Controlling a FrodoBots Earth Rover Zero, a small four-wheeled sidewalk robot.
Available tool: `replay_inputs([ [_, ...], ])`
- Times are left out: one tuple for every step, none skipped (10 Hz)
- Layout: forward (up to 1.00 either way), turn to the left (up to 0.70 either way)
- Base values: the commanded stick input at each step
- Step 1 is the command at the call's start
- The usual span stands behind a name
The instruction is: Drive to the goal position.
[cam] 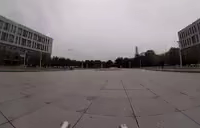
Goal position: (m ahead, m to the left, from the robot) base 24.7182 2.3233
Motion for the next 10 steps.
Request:
replay_inputs([
  [0.05, 0.0],
  [0.05, 0.0],
  [0.05, 0.0],
  [0.05, 0.0],
  [0.05, 0.0],
  [0.05, 0.0],
  [0.05, 0.0],
  [0.05, 0.0],
  [0.05, 0.0],
  [0.05, 0.0],
])
